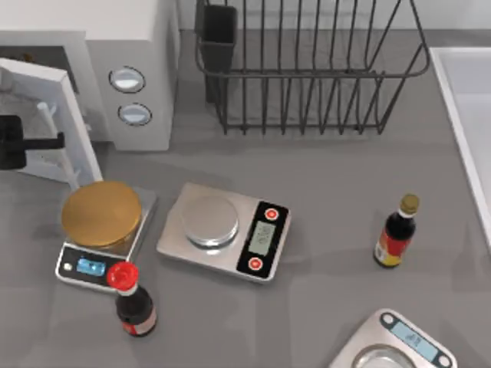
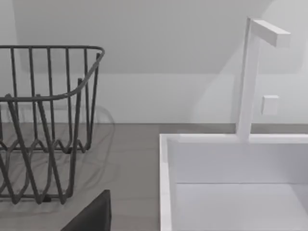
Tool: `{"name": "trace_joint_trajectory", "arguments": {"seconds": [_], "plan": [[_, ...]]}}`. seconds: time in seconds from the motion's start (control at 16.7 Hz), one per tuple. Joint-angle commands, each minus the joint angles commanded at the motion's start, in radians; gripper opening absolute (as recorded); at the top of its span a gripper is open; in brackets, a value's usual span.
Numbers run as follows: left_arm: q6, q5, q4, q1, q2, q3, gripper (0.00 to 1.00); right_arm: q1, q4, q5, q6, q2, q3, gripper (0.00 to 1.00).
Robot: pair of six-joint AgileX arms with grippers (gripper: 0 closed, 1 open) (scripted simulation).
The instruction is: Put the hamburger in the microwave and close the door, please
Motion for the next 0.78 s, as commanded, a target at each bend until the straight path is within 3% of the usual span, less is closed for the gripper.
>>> {"name": "trace_joint_trajectory", "arguments": {"seconds": [0.36,0.78], "plan": [[0.004,-0.044,0.029,-0.005,0.184,0.229,0.00,0.000,0.000,0.000,0.000,0.000,0.000,1.00],[0.011,0.035,-0.090,-0.013,0.337,0.314,0.00,0.000,0.000,0.000,0.000,0.000,0.000,1.00]]}}
